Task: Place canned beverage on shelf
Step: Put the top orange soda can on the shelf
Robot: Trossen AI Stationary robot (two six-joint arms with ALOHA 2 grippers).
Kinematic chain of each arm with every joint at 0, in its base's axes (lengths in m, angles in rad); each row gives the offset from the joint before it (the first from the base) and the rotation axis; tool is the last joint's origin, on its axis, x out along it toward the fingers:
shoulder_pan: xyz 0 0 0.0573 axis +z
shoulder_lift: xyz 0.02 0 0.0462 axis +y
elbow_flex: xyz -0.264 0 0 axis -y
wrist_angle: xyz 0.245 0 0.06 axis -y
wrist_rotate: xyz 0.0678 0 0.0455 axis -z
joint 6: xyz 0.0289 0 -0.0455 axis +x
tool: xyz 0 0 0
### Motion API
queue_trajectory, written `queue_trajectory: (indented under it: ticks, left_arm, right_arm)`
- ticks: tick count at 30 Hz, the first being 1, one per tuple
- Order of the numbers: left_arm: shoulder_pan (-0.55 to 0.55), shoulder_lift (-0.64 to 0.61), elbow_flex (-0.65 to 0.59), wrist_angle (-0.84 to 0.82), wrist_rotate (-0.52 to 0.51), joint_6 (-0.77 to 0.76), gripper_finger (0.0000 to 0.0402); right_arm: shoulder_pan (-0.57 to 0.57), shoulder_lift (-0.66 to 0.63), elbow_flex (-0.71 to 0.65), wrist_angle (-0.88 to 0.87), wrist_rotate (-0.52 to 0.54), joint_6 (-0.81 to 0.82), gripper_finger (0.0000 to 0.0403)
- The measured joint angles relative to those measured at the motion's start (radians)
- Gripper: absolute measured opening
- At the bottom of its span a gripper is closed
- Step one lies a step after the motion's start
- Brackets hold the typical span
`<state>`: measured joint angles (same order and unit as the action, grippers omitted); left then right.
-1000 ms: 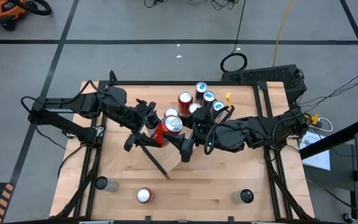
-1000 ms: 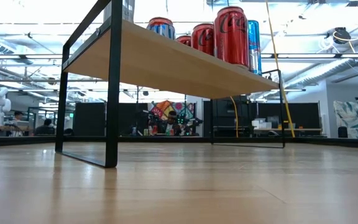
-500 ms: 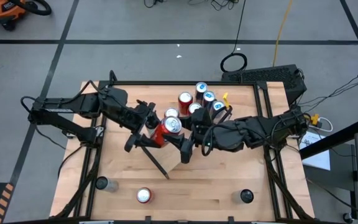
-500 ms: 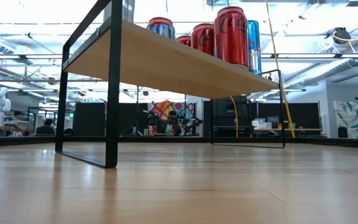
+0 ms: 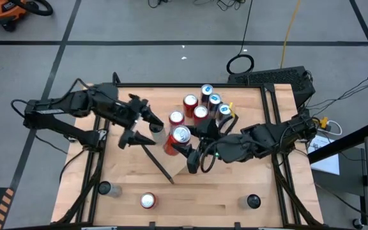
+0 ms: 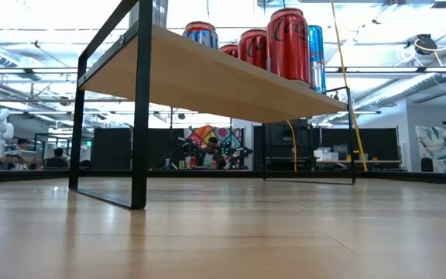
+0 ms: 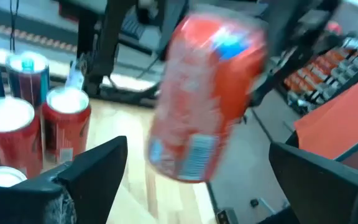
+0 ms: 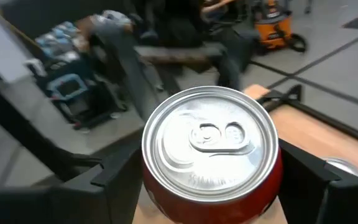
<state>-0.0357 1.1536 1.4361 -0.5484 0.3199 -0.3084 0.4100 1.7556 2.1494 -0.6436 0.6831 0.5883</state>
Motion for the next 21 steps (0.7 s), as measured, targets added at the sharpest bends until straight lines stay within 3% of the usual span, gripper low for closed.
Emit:
queue_trajectory:
  ticks: [5,12,21]
  left_arm:
    - [0.003,-0.069,0.0,-0.001,-0.022,-0.002,0.0393]
    - [0.003,-0.143,0.0,-0.027,-0.096,-0.006,0.0393]
    - [0.003,-0.169,-0.001,-0.046,-0.134,-0.03,0.0393]
  right_arm:
    - [0.023,-0.004,-0.042,-0.105,0.082,0.068,0.0267]
    - [0.014,-0.003,-0.188,-0.075,0.04,0.128,0.0269]
    - [-0.062,-0.003,-0.225,-0.122,-0.005,0.031,0.0266]
